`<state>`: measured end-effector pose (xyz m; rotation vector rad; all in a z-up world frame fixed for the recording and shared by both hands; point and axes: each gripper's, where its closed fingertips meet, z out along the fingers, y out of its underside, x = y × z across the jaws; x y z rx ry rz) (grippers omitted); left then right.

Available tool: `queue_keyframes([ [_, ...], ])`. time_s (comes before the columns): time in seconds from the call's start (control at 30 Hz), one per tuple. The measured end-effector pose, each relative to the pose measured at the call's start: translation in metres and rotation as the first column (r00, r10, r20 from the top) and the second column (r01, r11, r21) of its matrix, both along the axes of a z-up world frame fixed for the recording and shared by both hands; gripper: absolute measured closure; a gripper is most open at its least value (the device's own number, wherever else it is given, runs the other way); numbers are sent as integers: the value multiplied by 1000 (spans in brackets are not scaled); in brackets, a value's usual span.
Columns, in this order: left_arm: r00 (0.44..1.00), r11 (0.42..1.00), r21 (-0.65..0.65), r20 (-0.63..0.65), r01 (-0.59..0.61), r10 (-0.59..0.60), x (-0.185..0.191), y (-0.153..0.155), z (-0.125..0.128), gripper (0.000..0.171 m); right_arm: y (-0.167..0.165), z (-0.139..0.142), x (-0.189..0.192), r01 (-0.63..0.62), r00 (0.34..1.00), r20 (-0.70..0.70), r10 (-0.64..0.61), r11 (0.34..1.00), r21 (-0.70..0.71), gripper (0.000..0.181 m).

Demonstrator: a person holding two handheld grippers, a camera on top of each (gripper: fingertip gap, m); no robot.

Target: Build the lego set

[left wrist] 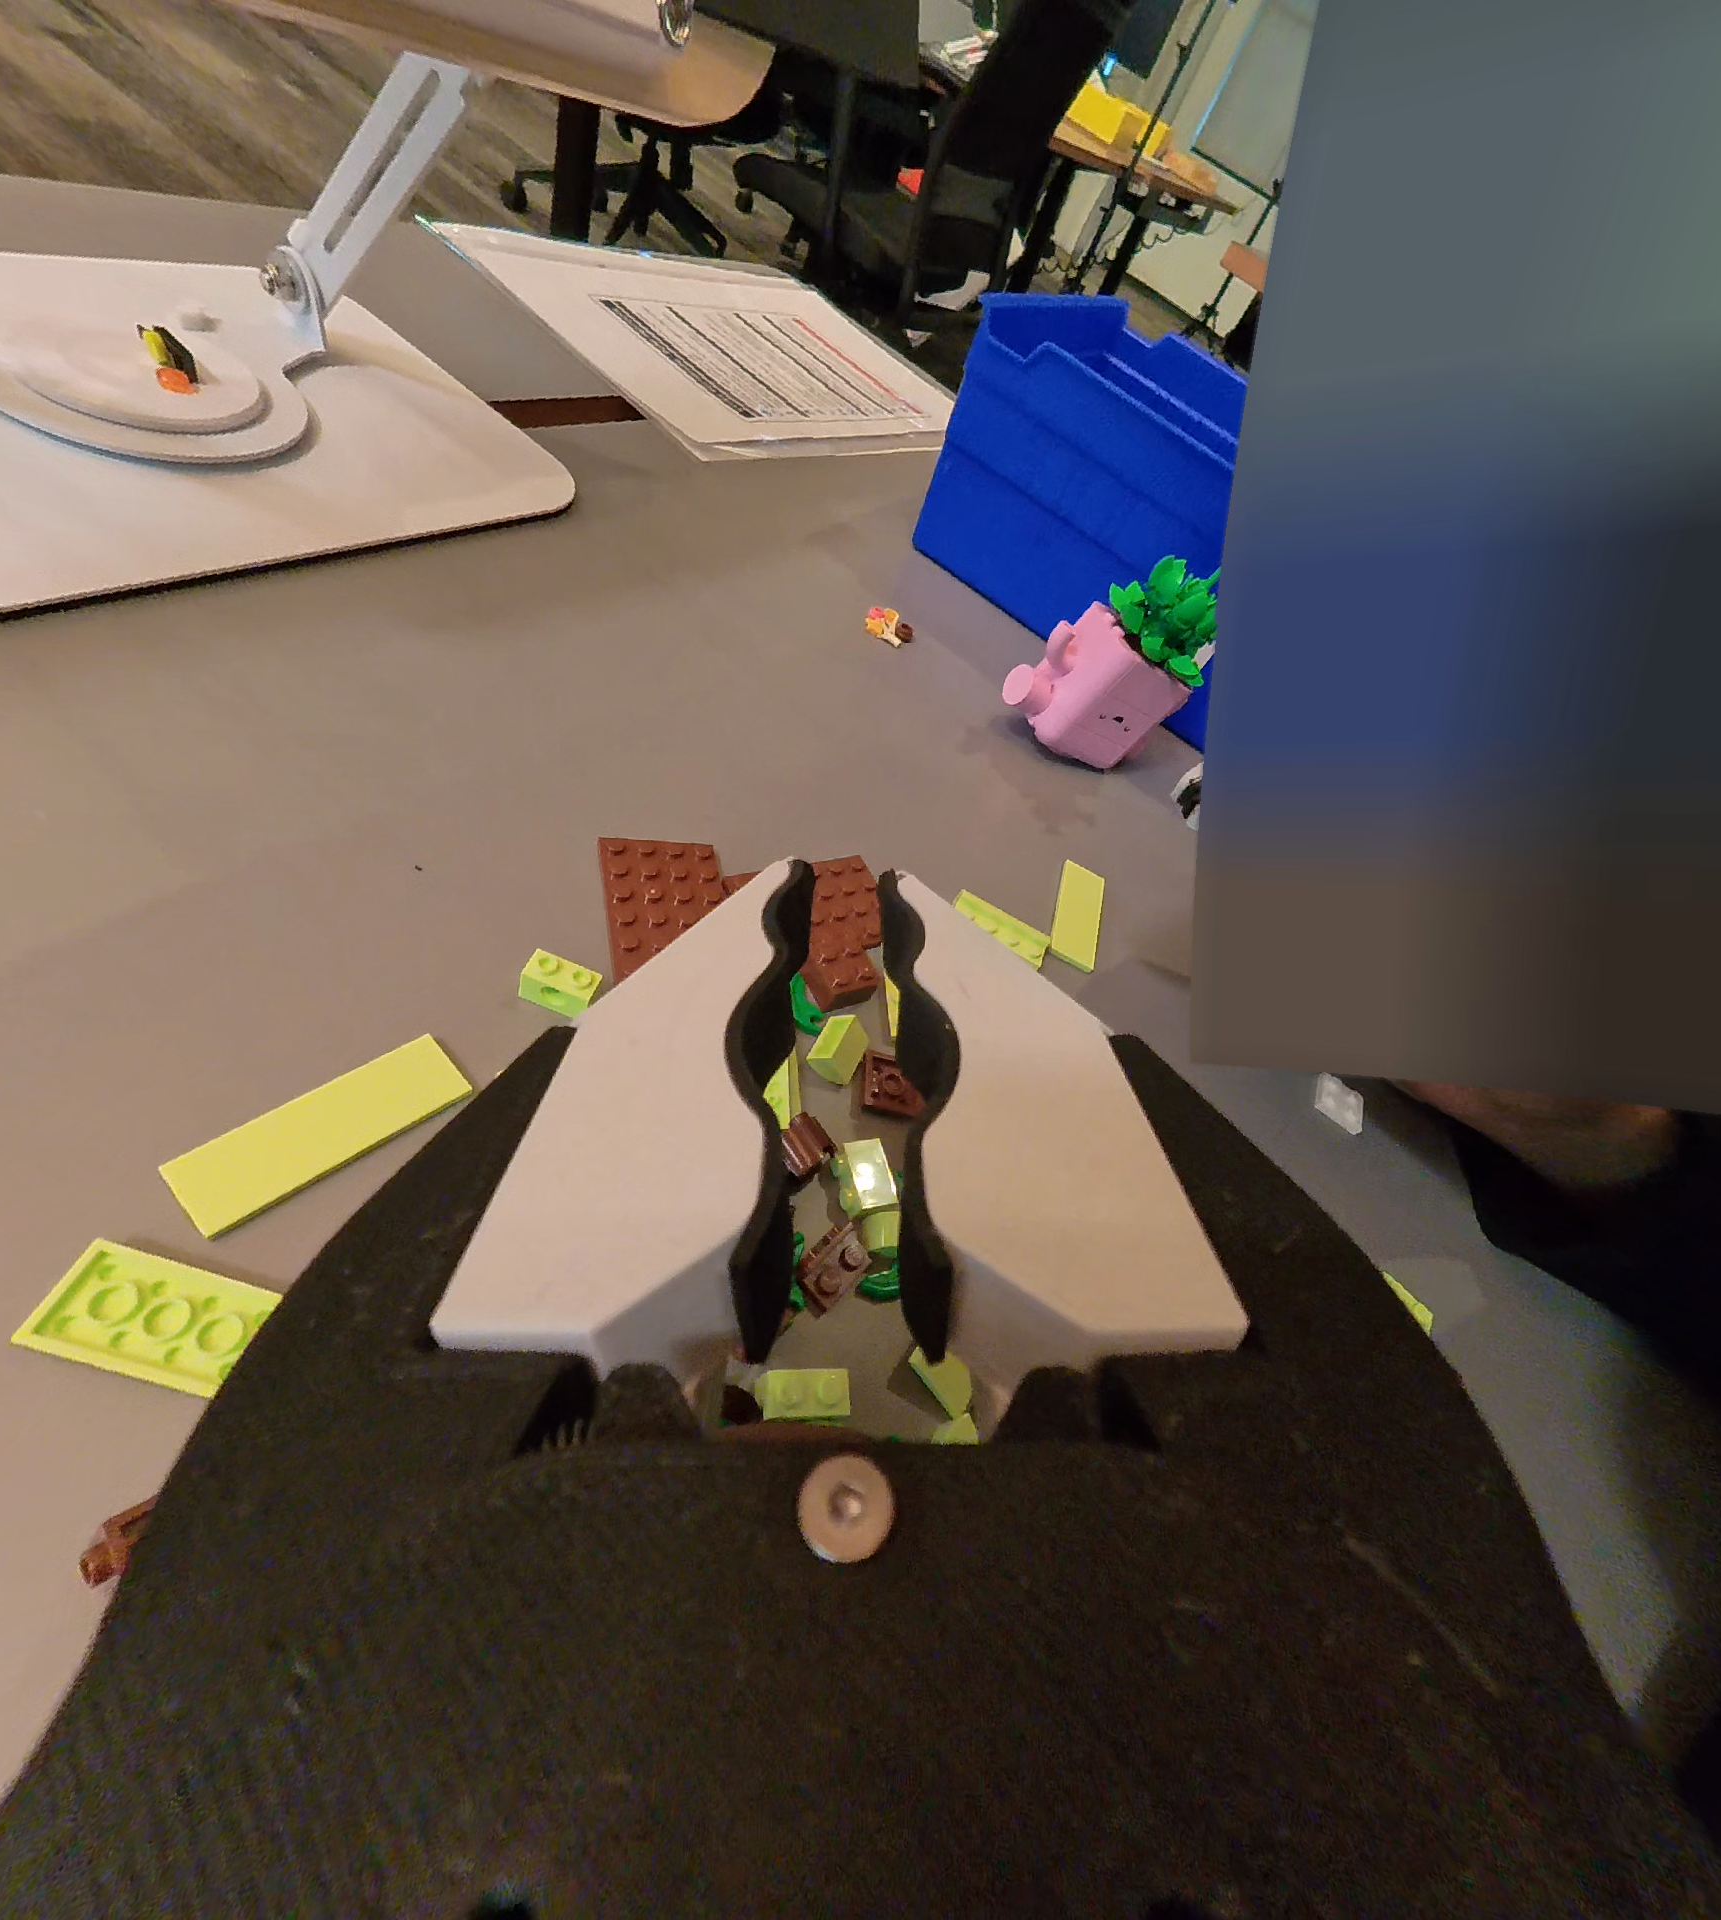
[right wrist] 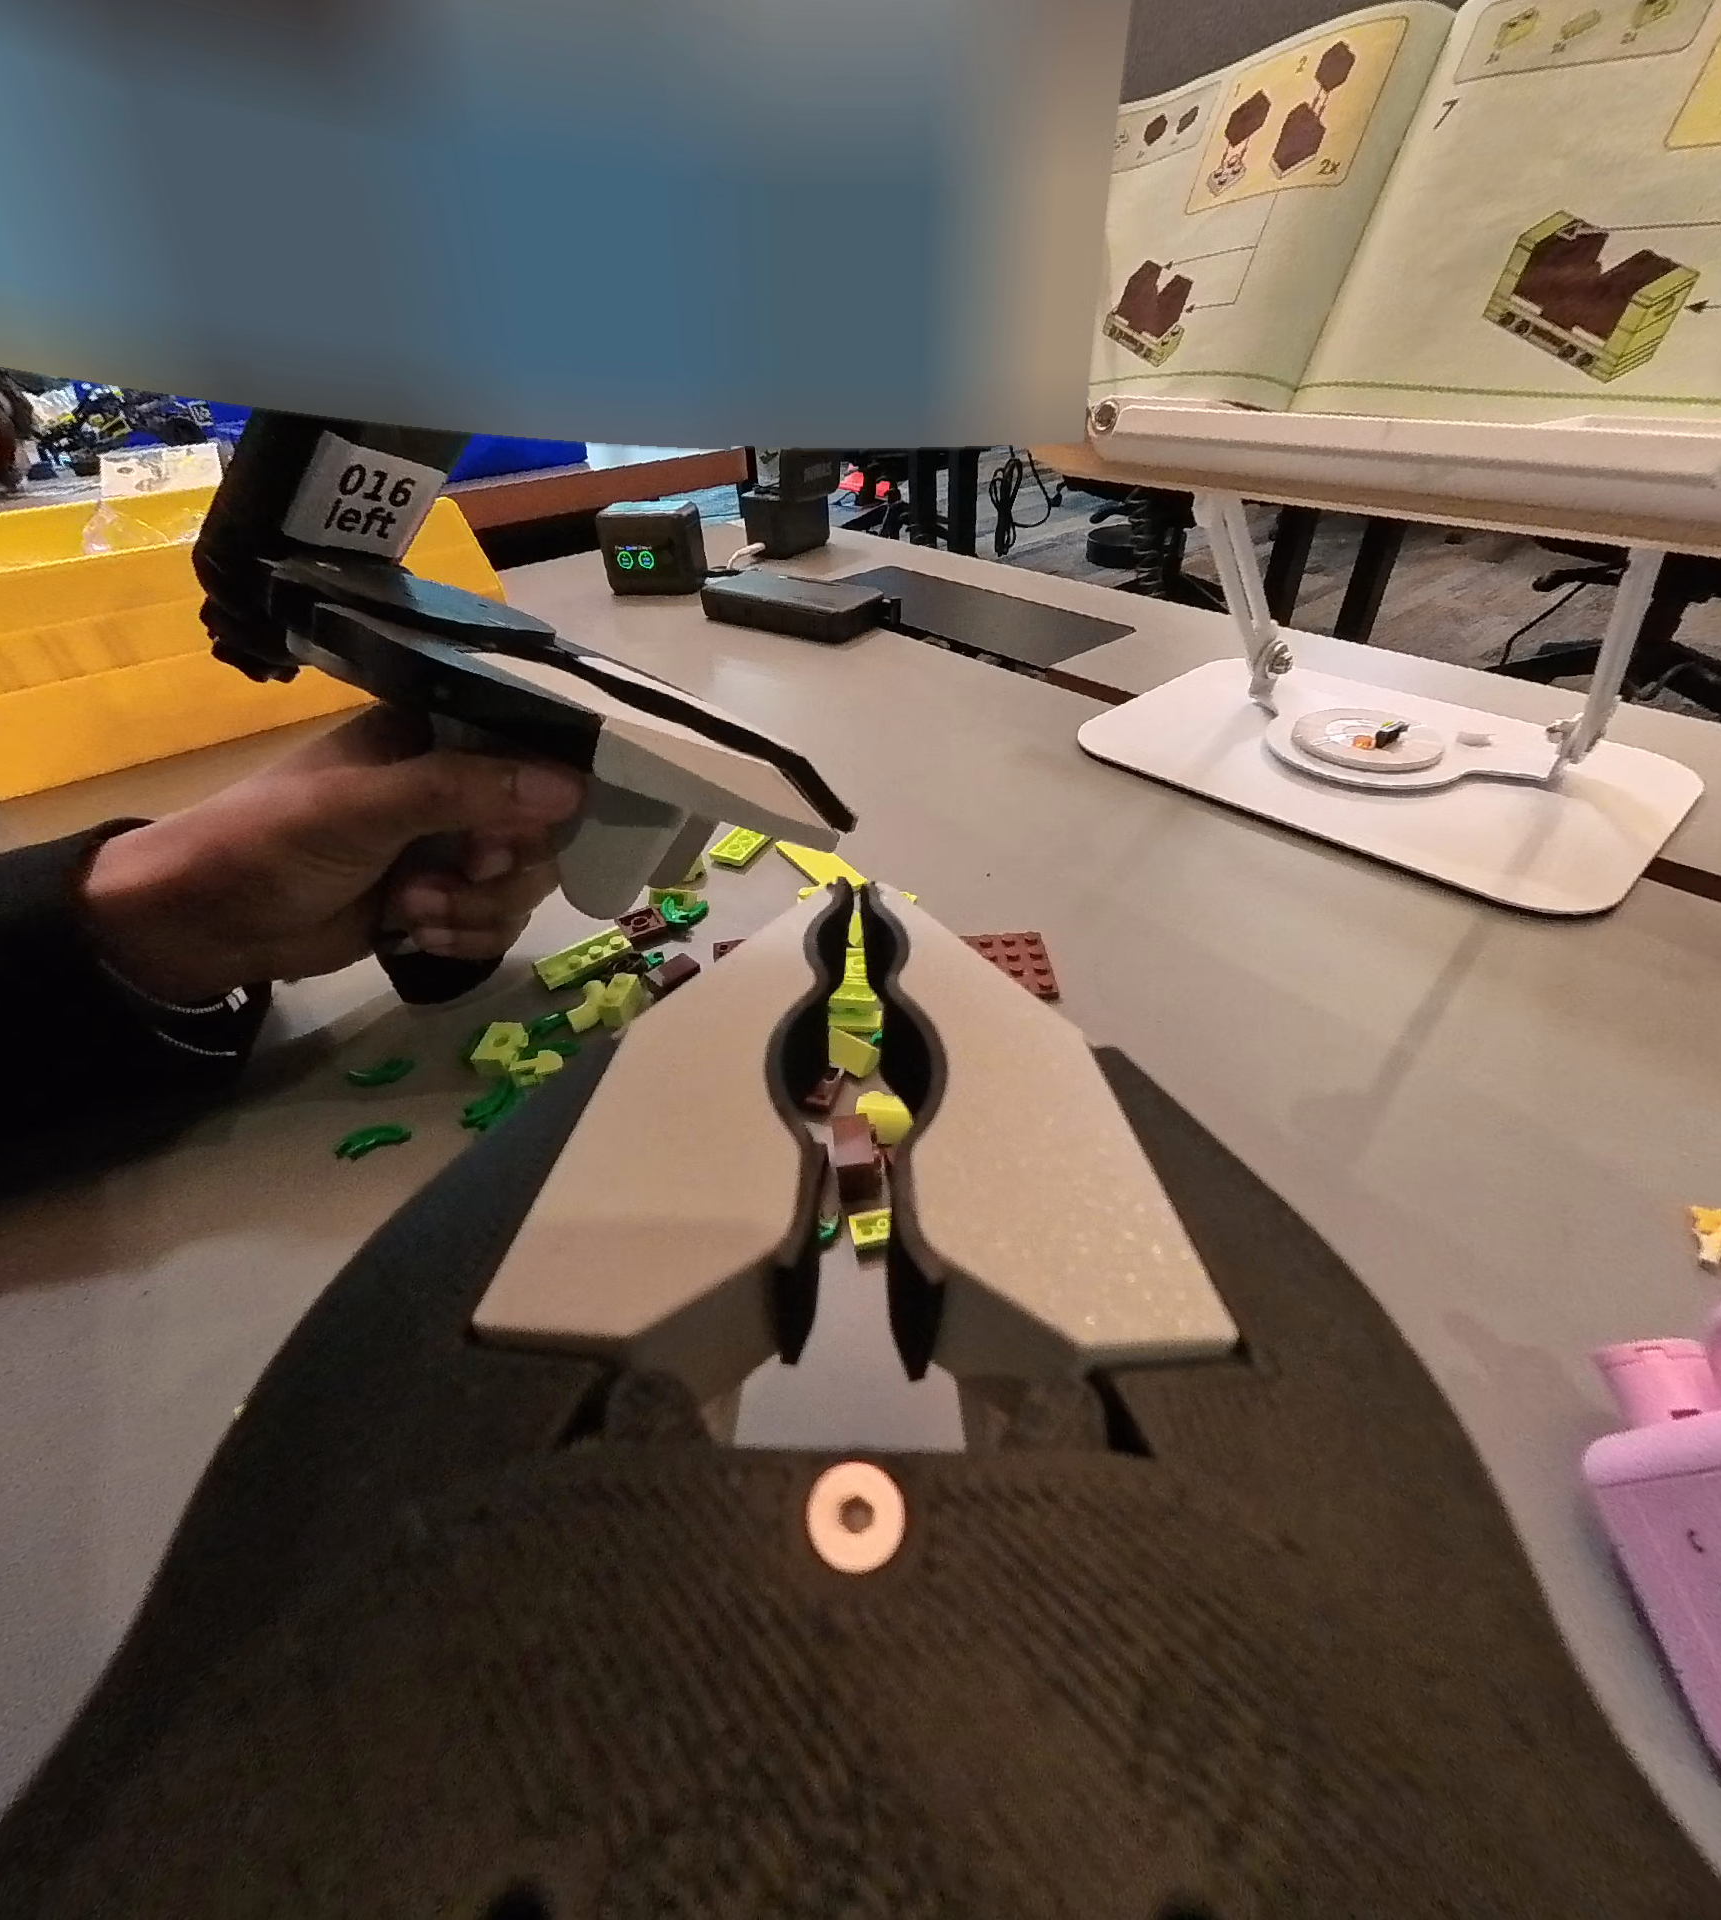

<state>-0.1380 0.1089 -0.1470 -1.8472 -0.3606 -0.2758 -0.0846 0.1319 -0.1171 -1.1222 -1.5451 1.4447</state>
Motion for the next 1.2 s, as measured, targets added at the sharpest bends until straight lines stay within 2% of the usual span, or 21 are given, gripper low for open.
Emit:
queue_keyframes([
  [0.63,1000,1000,-13,10,-14,14,-4,-1,-5,159,-1,-3,-2,-2,1000,19,2,1000,3,181],
  [0.83,1000,1000,-1,15,-11,11,-2,0,-3,159,-6,-5,-2,-11,1000,21,10,999,52,179],
  [1.0,998,997,-59,42,-45,47,-6,-1,-15,160,-11,-6,0,-15,1000,7,15,996,92,172],
  [1.13,996,997,-45,52,-65,67,-9,-2,-11,161,-9,-4,-2,9,1000,4,-10,992,122,171],
  [1.2,996,997,-32,51,-73,74,-11,-4,-7,161,-3,-9,-8,42,996,65,-53,986,159,160],
])
